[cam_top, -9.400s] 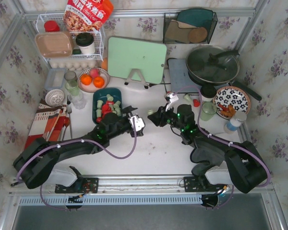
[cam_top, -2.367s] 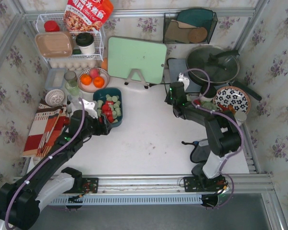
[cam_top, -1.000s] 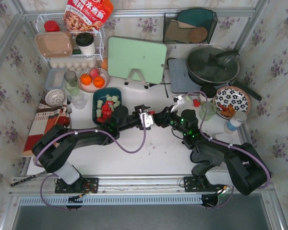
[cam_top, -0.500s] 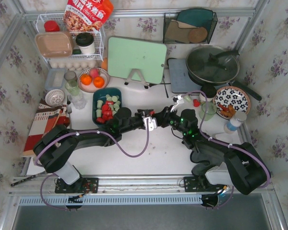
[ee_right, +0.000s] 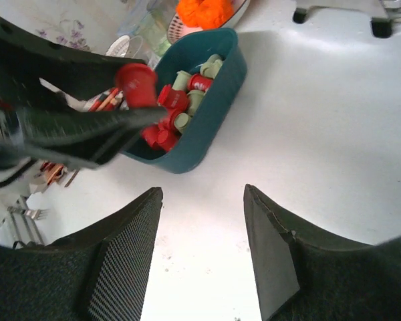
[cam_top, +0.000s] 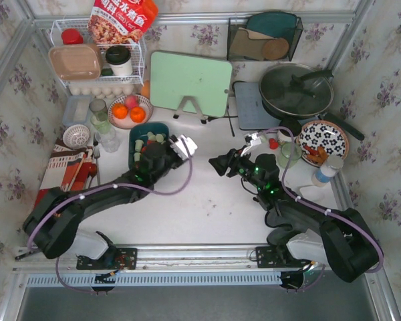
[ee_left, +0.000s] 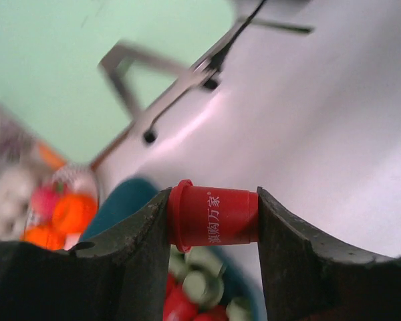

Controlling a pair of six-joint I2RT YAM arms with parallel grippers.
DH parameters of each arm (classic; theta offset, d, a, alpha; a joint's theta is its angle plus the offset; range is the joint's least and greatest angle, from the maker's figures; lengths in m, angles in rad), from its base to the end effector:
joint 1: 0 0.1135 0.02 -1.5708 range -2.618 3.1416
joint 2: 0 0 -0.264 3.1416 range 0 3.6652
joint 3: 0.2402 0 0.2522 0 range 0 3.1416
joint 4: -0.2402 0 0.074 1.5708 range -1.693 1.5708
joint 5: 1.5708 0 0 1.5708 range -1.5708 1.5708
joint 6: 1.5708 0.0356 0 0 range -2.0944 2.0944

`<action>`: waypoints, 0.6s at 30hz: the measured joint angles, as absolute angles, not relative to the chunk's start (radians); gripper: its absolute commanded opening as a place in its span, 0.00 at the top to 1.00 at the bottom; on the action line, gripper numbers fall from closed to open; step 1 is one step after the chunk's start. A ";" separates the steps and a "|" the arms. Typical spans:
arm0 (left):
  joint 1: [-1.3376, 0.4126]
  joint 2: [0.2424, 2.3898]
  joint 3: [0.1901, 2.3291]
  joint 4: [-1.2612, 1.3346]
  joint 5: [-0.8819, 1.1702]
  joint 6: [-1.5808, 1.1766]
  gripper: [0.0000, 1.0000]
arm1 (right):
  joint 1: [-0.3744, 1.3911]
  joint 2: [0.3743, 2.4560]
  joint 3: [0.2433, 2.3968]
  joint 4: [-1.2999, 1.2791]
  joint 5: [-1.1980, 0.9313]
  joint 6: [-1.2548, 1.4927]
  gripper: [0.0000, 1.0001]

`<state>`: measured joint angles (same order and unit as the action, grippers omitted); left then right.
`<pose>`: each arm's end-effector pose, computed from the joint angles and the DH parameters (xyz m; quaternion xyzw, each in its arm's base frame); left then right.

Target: Mix the coffee capsules in the storage basket

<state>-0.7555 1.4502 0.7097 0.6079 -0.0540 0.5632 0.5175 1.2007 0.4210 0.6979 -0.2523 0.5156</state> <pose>0.2329 -0.2167 0.2401 0.4467 0.6054 -0.0430 0.6574 0.2120 0.1309 0.2212 -0.0859 0.7295 0.4125 0.5388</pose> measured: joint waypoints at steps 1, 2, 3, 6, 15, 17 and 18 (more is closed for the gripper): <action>-0.734 1.427 0.717 0.567 -0.089 0.525 1.00 | 0.517 1.195 0.420 0.696 -0.239 0.512 0.41; -0.706 1.401 0.725 0.516 -0.123 0.479 1.00 | 0.517 1.192 0.419 0.694 -0.231 0.509 0.41; -0.677 1.378 0.733 0.466 -0.161 0.434 1.00 | 0.517 1.190 0.419 0.690 -0.226 0.509 0.41; -0.594 1.336 0.752 0.316 -0.264 0.297 1.00 | 0.517 1.192 0.419 0.678 -0.208 0.501 0.41; -0.465 1.357 0.862 -0.148 -0.388 -0.082 0.84 | 0.517 1.211 0.419 0.657 -0.182 0.495 0.40; -0.465 1.368 0.863 -0.201 -0.390 -0.123 0.74 | 0.517 1.214 0.419 0.653 -0.181 0.495 0.40; -0.465 1.371 0.860 -0.221 -0.391 -0.142 0.68 | 0.517 1.215 0.419 0.653 -0.179 0.494 0.40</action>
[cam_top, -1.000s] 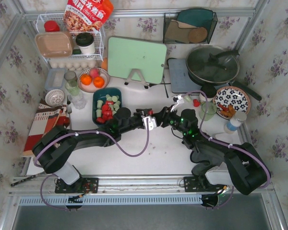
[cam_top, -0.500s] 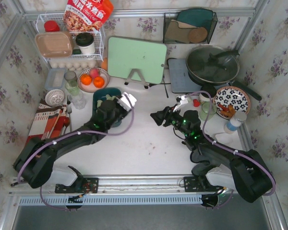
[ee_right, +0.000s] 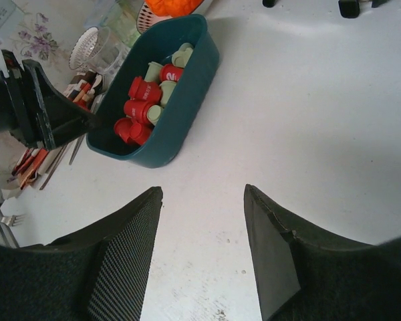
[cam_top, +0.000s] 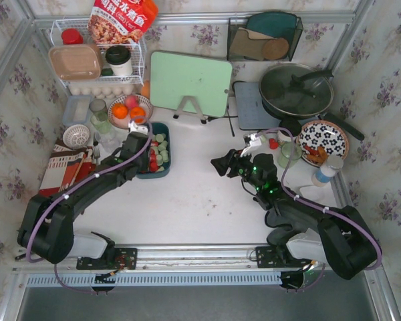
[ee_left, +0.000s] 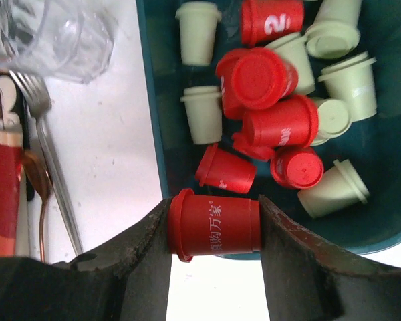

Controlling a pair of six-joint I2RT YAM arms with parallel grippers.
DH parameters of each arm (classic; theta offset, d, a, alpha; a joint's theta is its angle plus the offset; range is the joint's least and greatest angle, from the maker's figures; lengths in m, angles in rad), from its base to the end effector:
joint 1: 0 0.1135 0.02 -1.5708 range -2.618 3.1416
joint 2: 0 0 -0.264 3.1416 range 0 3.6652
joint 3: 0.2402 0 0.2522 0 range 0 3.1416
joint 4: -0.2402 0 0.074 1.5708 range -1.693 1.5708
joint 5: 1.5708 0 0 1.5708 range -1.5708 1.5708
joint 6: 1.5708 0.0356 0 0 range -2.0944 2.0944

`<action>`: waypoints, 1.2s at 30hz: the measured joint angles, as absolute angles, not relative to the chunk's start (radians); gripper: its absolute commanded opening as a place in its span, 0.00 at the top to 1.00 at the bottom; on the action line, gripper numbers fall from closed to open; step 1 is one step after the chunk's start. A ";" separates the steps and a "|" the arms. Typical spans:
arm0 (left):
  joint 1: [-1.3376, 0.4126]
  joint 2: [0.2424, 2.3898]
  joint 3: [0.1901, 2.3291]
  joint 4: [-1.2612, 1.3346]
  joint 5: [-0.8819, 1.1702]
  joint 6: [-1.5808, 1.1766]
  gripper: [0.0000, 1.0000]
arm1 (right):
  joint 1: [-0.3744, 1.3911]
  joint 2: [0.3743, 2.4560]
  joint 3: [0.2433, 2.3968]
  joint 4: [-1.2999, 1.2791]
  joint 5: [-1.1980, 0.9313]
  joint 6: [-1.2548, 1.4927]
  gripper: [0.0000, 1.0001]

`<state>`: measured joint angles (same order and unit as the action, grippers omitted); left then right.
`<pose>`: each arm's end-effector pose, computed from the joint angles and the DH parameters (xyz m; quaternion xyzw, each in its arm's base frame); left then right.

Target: Mix the coffee capsules in the storage basket

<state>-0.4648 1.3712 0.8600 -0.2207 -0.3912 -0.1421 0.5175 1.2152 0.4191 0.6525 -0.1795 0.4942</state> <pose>0.2655 -0.1179 0.2333 0.0658 0.8970 0.0500 0.4343 0.2143 0.1293 0.2123 -0.0674 0.7522 0.3752 0.5374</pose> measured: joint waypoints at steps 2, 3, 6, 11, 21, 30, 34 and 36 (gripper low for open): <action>-0.464 1.372 0.849 -0.239 -0.395 -0.178 0.62 | 0.517 1.216 0.419 0.651 -0.173 0.493 0.40; -0.464 1.372 0.844 -0.247 -0.401 -0.196 0.59 | 0.517 1.216 0.419 0.651 -0.170 0.492 0.40; -0.464 1.375 0.837 -0.264 -0.418 -0.238 0.43 | 0.517 1.216 0.422 0.645 -0.160 0.491 0.40; -0.464 1.362 0.833 -0.260 -0.422 -0.268 0.32 | 0.517 1.219 0.423 0.644 -0.152 0.486 0.40; -0.464 1.272 0.807 -0.200 -0.409 -0.260 0.31 | 0.517 1.240 0.459 0.586 -0.071 0.422 0.38; -0.464 1.042 0.623 -0.072 -0.395 -0.152 0.31 | 0.455 1.383 0.628 0.450 0.199 0.317 0.41; -0.464 0.964 0.595 -0.044 -0.373 -0.150 0.31 | 0.371 1.516 0.742 0.384 0.253 0.278 0.41; -0.464 0.952 0.595 -0.031 -0.357 -0.151 0.31 | 0.331 1.583 0.809 0.359 0.252 0.258 0.40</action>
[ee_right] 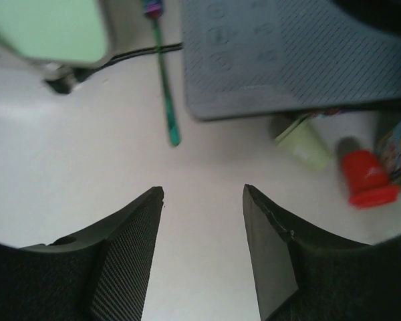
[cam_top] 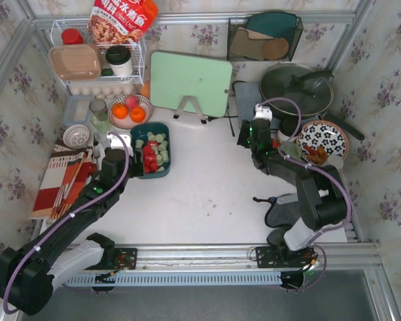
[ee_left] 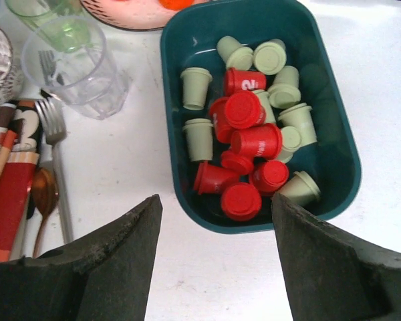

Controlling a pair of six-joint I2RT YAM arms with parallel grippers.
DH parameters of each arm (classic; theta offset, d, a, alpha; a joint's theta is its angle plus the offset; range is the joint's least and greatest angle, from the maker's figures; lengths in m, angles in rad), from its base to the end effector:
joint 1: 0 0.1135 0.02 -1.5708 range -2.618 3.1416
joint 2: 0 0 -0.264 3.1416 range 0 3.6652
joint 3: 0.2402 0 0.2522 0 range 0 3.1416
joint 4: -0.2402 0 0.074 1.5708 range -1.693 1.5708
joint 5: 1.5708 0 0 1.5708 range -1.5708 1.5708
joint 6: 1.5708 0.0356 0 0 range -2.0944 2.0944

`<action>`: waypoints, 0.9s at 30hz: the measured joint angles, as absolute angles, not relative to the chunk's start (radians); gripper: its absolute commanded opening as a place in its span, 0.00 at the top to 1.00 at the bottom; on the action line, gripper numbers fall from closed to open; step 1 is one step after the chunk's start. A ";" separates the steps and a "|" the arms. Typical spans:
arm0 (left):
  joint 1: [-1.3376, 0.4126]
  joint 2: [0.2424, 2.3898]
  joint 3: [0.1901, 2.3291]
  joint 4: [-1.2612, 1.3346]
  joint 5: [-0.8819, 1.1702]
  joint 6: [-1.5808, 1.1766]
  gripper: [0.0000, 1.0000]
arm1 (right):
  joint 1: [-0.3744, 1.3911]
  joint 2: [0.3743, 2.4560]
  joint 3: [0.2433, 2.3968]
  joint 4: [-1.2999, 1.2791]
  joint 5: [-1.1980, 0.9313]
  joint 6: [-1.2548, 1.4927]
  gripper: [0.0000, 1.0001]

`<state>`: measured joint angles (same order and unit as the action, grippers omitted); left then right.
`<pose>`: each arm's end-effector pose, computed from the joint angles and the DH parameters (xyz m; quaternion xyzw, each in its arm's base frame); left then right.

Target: Mix the coffee capsules in the storage basket

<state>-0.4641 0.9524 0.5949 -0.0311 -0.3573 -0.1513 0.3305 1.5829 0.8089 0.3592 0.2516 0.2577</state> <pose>0.1994 -0.0859 0.2584 0.0295 0.8226 -0.0255 0.5673 0.3241 0.1018 0.2054 0.0383 0.8329 0.0565 0.5492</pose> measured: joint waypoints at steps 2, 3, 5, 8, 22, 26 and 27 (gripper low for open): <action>-0.464 0.952 0.595 -0.028 -0.335 -0.160 0.31 | 0.297 1.652 0.881 0.326 0.250 0.226 0.39; -0.464 0.954 0.595 -0.028 -0.325 -0.164 0.31 | 0.282 1.693 0.926 0.300 0.244 0.202 0.39; -0.464 0.962 0.598 -0.029 -0.303 -0.175 0.31 | 0.264 1.766 1.011 0.239 0.223 0.144 0.38; -0.464 0.971 0.604 -0.029 -0.282 -0.188 0.31 | 0.253 1.856 1.107 0.172 0.214 0.044 0.38; -0.464 0.947 0.604 -0.029 -0.235 -0.223 0.31 | 0.212 1.964 1.139 0.104 0.235 -0.383 0.38; -0.464 0.945 0.604 -0.029 -0.227 -0.233 0.31 | 0.207 1.980 1.149 0.104 0.263 -0.434 0.39; -0.464 0.945 0.604 -0.030 -0.227 -0.234 0.31 | 0.205 1.984 1.152 0.104 0.271 -0.445 0.39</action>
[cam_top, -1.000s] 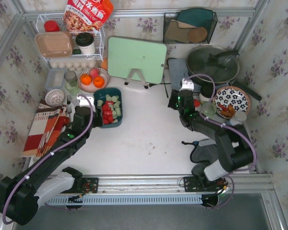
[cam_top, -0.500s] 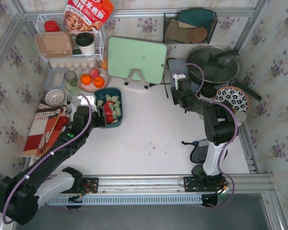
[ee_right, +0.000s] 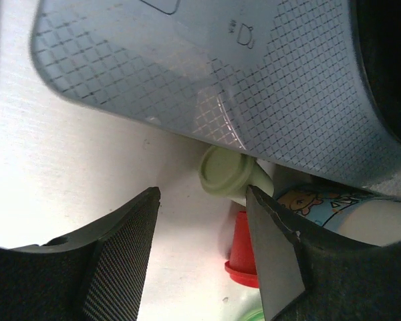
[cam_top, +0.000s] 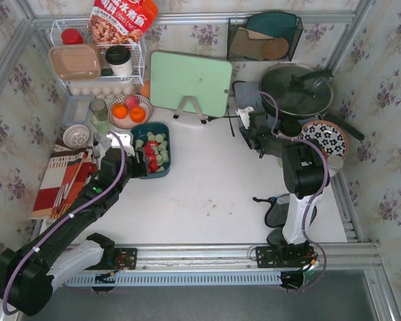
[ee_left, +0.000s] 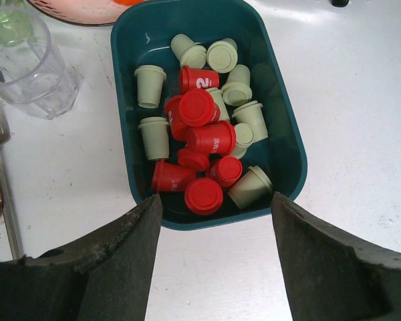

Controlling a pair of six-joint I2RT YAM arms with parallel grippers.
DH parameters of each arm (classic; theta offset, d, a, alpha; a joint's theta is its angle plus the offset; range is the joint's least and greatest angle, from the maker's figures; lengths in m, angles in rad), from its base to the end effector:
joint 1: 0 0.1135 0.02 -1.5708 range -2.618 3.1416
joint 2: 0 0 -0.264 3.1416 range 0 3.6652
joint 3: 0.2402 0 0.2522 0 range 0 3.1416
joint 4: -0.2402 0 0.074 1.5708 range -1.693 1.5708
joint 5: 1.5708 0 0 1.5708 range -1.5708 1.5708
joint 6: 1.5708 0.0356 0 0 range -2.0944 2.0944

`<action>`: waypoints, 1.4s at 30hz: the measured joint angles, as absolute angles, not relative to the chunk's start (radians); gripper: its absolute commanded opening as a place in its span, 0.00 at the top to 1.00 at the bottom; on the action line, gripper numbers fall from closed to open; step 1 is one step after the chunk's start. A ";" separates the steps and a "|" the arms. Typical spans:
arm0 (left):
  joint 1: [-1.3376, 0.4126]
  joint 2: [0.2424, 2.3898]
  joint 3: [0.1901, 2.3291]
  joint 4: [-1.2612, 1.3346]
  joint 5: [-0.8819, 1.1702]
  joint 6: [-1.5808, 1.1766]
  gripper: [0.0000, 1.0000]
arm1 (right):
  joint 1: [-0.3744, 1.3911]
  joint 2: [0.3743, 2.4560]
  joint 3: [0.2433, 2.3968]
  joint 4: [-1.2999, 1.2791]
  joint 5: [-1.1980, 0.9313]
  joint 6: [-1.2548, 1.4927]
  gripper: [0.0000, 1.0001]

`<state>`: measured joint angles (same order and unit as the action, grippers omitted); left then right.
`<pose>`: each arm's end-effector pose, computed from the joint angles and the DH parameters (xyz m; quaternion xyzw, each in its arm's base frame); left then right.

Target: Mix the coffee capsules in the storage basket

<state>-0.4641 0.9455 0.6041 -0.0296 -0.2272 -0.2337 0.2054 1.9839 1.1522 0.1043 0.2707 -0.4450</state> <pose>0.1982 -0.0903 0.2627 0.0307 0.8220 -0.1038 0.5591 0.4094 0.0756 0.1426 -0.2365 0.8743 -0.1707 0.3879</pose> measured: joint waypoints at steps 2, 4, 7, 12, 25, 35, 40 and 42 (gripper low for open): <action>-0.464 0.945 0.604 -0.030 -0.227 -0.237 0.31 | 0.200 1.990 1.156 0.106 0.279 -0.456 0.39; -0.464 0.945 0.604 -0.030 -0.223 -0.237 0.31 | 0.195 1.990 1.156 0.108 0.280 -0.470 0.39; -0.464 0.946 0.604 -0.029 -0.223 -0.238 0.31 | 0.191 1.978 1.146 0.108 0.267 -0.483 0.39; -0.464 0.950 0.604 -0.029 -0.220 -0.240 0.31 | 0.187 1.943 1.137 0.112 0.237 -0.531 0.38; -0.464 0.954 0.604 -0.030 -0.212 -0.241 0.31 | 0.088 1.888 1.175 0.137 0.144 -0.206 0.24; -0.464 0.952 0.604 -0.030 -0.208 -0.245 0.31 | 0.078 1.897 1.132 0.159 0.101 0.059 0.25; -0.464 0.950 0.604 -0.031 -0.204 -0.245 0.31 | 0.076 1.945 1.174 0.142 0.071 0.109 0.27; -0.464 0.950 0.605 -0.033 -0.204 -0.245 0.31 | 0.077 1.955 1.188 0.129 0.054 0.118 0.27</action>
